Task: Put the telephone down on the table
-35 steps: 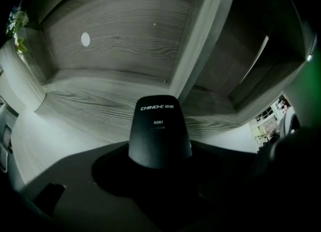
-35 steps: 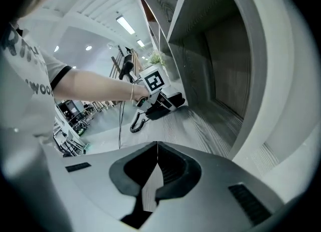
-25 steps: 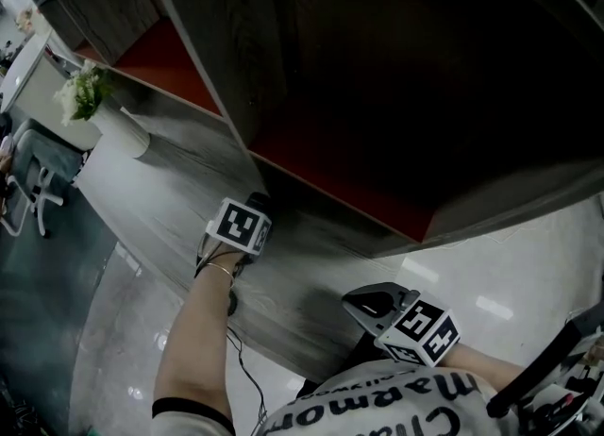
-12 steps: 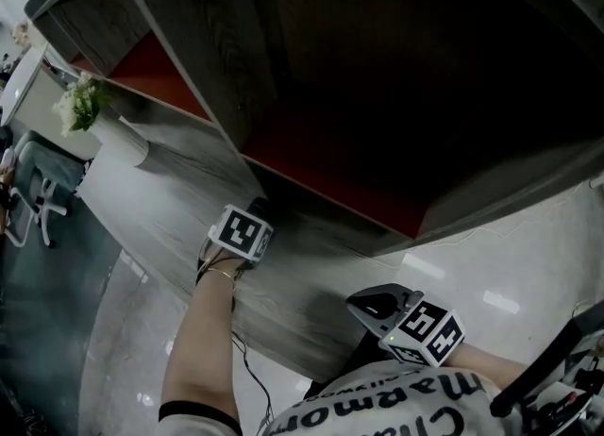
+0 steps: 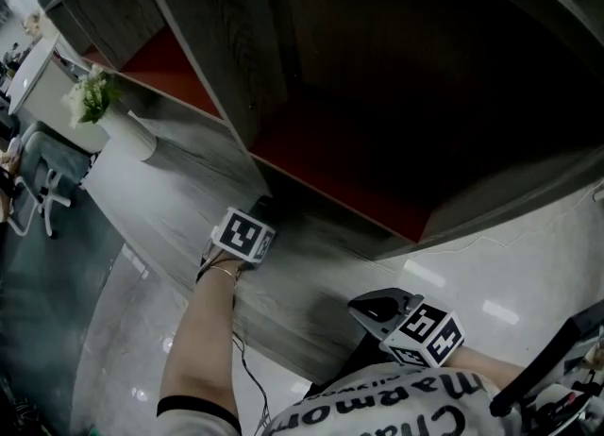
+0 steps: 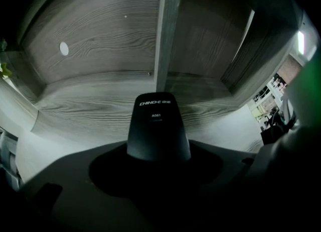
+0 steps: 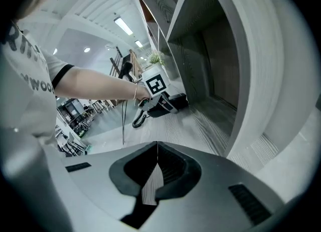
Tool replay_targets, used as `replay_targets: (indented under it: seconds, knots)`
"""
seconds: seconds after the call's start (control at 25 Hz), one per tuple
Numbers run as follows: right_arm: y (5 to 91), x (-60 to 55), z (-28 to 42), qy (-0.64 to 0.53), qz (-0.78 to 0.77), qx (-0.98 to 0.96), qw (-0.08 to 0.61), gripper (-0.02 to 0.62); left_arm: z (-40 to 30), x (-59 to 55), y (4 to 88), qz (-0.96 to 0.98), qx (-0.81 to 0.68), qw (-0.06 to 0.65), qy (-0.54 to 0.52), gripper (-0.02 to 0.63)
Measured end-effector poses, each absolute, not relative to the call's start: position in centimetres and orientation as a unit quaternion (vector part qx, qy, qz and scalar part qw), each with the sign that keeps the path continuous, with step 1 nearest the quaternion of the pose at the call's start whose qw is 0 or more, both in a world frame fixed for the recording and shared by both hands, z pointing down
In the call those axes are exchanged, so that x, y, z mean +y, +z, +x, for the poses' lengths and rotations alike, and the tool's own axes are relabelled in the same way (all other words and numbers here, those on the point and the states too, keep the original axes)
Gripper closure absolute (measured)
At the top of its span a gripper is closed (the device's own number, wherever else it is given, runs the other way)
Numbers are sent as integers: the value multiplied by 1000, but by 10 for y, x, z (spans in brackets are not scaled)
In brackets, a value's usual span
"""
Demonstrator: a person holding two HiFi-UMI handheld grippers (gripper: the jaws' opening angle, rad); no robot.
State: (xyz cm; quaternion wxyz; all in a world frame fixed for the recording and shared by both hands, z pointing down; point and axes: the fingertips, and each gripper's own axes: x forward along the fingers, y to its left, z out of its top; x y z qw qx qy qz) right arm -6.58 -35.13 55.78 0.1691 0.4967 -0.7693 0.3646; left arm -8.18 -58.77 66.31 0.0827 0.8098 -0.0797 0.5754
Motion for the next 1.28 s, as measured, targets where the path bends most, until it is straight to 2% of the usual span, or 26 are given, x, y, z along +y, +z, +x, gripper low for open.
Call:
replay_targets:
  seconds: [0.2, 0.44, 0.68, 0.88, 1.12, 1.28]
  knots:
    - [555, -349, -58, 360, 506, -764, 175, 584, -84, -590, 663, 810, -98, 76, 573, 318]
    - [544, -353, -62, 348, 496, -774, 184, 583, -97, -599, 664, 800, -171, 119, 562, 234]
    - [538, -356, -66, 336, 485, -783, 195, 583, -95, -610, 653, 818, -219, 67, 528, 193]
    - [537, -352, -68, 332, 481, -786, 202, 583, -103, -603, 664, 821, -255, 110, 498, 166]
    - [536, -350, -69, 327, 480, -789, 202, 584, -115, -609, 662, 825, -300, 93, 471, 107]
    - [534, -346, -68, 324, 478, -790, 206, 583, -124, -607, 662, 825, -327, 112, 447, 86]
